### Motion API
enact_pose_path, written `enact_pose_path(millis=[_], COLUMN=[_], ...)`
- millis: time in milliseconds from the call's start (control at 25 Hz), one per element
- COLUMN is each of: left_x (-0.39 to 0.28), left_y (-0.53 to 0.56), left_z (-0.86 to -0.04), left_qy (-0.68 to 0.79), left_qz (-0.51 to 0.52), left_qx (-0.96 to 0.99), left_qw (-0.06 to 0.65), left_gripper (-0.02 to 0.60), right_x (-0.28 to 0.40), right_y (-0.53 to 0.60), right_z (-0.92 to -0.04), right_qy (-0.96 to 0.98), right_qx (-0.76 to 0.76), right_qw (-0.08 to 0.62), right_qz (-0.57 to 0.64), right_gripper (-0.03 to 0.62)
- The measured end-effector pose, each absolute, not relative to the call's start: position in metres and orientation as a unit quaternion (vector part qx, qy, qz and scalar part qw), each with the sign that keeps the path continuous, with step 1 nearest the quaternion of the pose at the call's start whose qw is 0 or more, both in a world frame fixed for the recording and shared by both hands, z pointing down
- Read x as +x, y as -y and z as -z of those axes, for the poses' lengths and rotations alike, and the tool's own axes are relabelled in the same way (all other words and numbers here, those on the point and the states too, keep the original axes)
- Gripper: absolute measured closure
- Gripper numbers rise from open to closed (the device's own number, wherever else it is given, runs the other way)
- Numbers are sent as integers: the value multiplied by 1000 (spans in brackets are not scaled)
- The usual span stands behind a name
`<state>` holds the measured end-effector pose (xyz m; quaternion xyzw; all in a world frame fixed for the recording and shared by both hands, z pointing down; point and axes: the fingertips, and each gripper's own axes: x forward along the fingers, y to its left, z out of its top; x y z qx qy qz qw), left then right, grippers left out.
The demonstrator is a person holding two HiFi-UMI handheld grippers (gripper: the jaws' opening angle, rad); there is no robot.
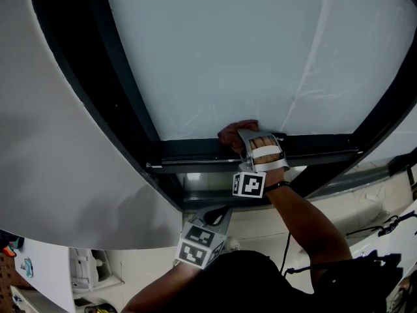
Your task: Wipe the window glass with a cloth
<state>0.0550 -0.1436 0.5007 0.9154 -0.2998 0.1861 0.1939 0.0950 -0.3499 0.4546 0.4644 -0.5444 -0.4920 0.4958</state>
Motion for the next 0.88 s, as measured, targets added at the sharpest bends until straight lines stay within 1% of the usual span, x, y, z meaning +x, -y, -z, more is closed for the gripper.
enact_pose_path(millis=[480, 640, 880], left_x=[66, 70, 76], left_y=[142, 144, 150], left_z=[-494, -490, -487], left_qy=[296, 298, 300], left_qz=[-190, -191, -190], left_qx=[919, 920, 920], left_qw=[179, 172, 165], left_gripper=[565, 565, 563], right_x=[91, 85, 94], right_y=[350, 332, 310], right_z=[-449, -414, -317], right_qy=[604, 623, 597], right_qx=[420, 423, 467], right_qw=[524, 491, 423], right_qz=[429, 439, 496], right_gripper=[507, 507, 507])
